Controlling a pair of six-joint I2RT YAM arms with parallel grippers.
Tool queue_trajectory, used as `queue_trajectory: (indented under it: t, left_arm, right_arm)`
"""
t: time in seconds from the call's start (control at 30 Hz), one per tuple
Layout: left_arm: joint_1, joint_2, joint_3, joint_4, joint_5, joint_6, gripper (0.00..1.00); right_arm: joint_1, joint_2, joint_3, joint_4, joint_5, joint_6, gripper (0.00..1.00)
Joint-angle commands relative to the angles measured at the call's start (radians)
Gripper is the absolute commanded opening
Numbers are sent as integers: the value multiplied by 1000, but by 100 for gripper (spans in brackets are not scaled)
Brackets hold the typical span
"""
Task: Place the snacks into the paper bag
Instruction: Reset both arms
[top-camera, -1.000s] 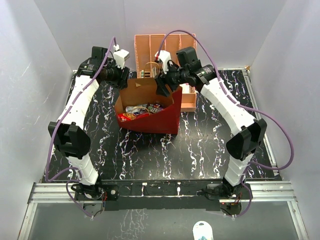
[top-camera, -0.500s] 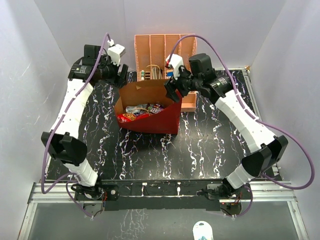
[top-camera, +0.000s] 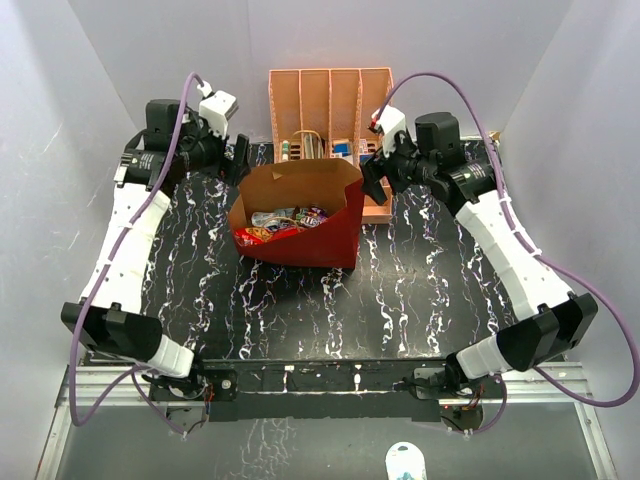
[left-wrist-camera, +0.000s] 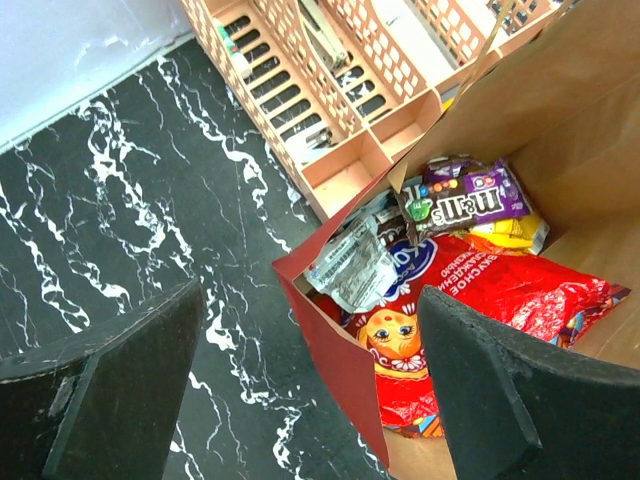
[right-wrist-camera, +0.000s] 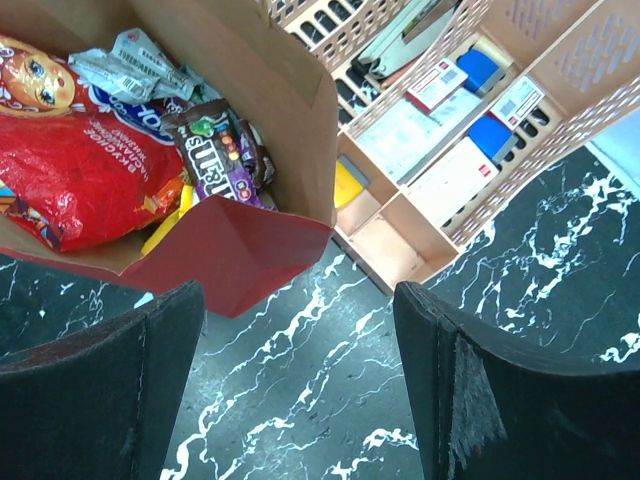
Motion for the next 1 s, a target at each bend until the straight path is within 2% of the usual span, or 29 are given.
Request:
queue_trajectory:
  t: [0.0,0.1,0.27,0.37,0.47,0.63,0.97]
  left_arm:
    - [16,-67,-60,46,-24,-18,87]
    - [62,-117,-108,97,-53,-52,89]
    - [213,-205,-213,230,-88,-170,95]
    - [258,-238,-266,286,-127,-206,98]
    - [268,-252,-294,331,-189,-214,98]
    - [273,-259,-331,400,-247,-208,98]
    - [277,-303,-404,495,-197,-182,98]
  right_arm:
    - [-29,-60,-32,77,-9,25,80]
    - [-115,-88,-46,103,-14,76,81]
    - [-291,-101,-70,160,28,161,86]
    - [-336,-93,-69,165,80,180,90]
    - [-357,-88,-67,171,120,189,96]
    - [-358,-105,-91,191,127,187,98]
    - [-358,-210,-244,329,165,186,98]
